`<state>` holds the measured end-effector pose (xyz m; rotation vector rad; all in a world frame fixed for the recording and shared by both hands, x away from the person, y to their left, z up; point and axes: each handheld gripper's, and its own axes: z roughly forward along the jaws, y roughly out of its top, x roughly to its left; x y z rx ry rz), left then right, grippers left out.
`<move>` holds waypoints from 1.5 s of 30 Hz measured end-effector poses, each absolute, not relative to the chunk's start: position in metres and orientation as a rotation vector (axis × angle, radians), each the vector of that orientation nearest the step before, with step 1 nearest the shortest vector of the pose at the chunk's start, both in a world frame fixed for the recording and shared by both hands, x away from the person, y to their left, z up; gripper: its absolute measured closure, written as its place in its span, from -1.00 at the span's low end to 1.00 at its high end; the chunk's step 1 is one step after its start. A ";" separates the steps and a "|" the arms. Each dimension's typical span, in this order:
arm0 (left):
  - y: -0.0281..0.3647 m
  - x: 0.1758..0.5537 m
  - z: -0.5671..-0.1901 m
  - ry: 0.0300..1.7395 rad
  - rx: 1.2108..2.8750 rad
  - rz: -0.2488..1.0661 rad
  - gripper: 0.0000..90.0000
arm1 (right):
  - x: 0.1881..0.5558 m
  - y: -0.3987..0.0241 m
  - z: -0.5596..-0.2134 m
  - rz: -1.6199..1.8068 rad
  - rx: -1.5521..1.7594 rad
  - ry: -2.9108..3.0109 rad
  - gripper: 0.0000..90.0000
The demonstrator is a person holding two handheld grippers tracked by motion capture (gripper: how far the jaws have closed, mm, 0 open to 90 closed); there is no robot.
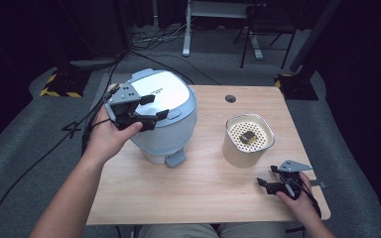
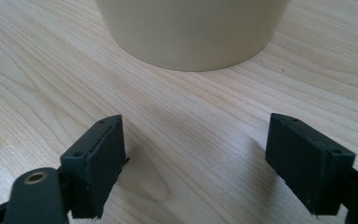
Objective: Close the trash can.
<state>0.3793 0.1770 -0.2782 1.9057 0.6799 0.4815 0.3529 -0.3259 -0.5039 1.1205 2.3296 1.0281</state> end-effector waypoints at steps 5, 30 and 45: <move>0.175 0.352 -0.281 0.618 1.887 0.439 -0.26 | 0.353 -0.326 -0.504 1.028 1.121 2.330 -0.55; 0.180 0.313 -0.376 0.660 1.985 0.345 -0.31 | 0.352 -0.326 -0.504 1.026 1.117 2.332 -0.55; 0.183 0.328 -0.446 0.766 2.044 0.303 -0.33 | 0.350 -0.326 -0.504 1.031 1.114 2.334 -0.55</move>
